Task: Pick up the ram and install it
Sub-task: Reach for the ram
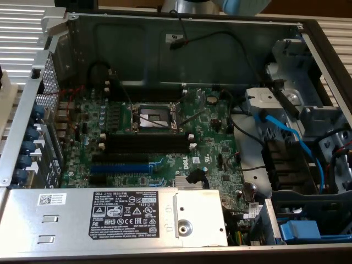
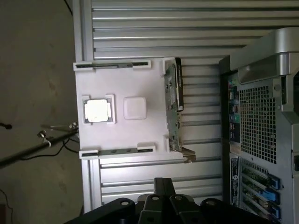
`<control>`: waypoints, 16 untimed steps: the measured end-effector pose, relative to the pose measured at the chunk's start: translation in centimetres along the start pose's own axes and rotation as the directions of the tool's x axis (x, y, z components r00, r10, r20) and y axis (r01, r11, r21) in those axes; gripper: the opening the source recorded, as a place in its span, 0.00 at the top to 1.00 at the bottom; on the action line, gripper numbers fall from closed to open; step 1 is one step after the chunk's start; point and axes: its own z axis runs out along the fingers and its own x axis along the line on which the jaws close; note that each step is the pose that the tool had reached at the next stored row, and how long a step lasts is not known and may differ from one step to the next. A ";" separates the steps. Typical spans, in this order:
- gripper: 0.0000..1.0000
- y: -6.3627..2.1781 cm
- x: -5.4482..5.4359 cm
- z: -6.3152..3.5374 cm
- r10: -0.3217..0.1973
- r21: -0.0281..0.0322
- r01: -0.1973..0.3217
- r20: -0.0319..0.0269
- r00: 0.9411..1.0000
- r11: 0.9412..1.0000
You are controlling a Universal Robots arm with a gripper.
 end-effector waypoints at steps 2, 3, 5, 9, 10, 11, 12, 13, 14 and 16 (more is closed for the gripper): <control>0.90 -0.02 0.3 0.05 -0.011 -0.001 0.011 -0.001 1.000 1.000; 0.90 -0.03 0.6 0.07 -0.015 -0.001 0.015 -0.001 1.000 1.000; 0.90 -0.05 1.1 0.12 -0.022 -0.002 0.022 -0.001 1.000 1.000; 0.90 -0.05 1.9 0.25 -0.028 -0.002 0.028 -0.004 1.000 1.000; 0.90 0.07 2.0 0.31 -0.028 -0.002 0.028 -0.005 1.000 1.000; 0.90 0.24 2.1 0.36 -0.029 -0.002 0.029 -0.005 1.000 1.000; 0.90 0.39 2.4 0.37 -0.029 -0.002 0.029 -0.005 1.000 1.000; 0.90 0.56 2.7 0.37 -0.029 -0.002 0.029 -0.005 1.000 1.000; 0.90 0.70 2.9 0.37 -0.029 -0.002 0.029 -0.005 1.000 1.000; 0.90 0.82 3.2 0.41 -0.030 -0.002 0.030 -0.013 0.999 1.000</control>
